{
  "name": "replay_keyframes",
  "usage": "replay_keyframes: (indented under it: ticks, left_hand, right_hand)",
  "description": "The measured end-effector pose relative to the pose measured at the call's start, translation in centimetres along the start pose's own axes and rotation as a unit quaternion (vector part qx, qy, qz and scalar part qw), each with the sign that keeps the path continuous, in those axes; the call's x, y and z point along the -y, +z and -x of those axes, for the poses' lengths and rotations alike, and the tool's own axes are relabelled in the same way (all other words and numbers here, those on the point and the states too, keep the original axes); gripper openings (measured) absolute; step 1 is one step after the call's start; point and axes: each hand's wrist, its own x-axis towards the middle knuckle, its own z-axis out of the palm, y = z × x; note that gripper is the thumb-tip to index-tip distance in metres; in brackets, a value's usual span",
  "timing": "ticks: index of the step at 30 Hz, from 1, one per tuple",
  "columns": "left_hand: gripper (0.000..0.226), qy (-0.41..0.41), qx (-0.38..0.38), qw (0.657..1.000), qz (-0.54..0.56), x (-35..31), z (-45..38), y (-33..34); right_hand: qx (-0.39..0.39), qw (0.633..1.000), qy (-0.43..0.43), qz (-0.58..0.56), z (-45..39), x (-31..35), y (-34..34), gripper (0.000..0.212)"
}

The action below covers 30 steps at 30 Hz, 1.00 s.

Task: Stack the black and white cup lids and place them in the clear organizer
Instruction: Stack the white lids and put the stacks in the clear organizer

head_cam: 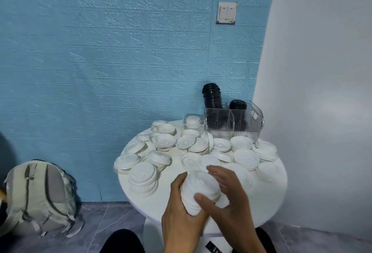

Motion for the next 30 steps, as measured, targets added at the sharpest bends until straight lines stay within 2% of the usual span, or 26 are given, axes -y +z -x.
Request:
replay_keyframes:
  ticks: [5, 11, 16, 22, 26, 30]
  left_hand:
    - [0.084, -0.006, 0.006, 1.0, 0.011, -0.2, -0.3, 0.0]
    - [0.075, -0.003, 0.01, 1.0, -0.013, 0.2, -0.6, 0.0]
    - [0.064, -0.013, 0.0, 1.0, -0.023, 0.1, -0.6, 0.3]
    - [0.063, -0.015, 0.01, 1.0, -0.011, 0.7, -0.7, 0.5]
    - [0.084, -0.026, 0.006, 0.999, -0.02, 0.3, -0.6, 0.6]
    - [0.081, -0.02, 0.016, 0.999, -0.026, 0.5, -0.5, 0.5]
  right_hand:
    - [0.05, 0.998, 0.042, 0.007, -0.3, 0.0, 1.5, 0.064]
    - [0.125, 0.988, 0.082, 0.028, -0.8, -0.2, 1.2, 0.047]
    - [0.132, 0.986, 0.101, 0.026, -1.0, -0.1, 1.0, 0.048]
    - [0.161, 0.975, 0.155, 0.011, -1.2, -0.2, 0.2, 0.049]
    - [0.15, 0.976, 0.156, 0.03, -1.0, -0.1, 0.1, 0.052]
    - [0.134, 0.979, 0.152, 0.03, -0.5, 0.0, 0.4, 0.059]
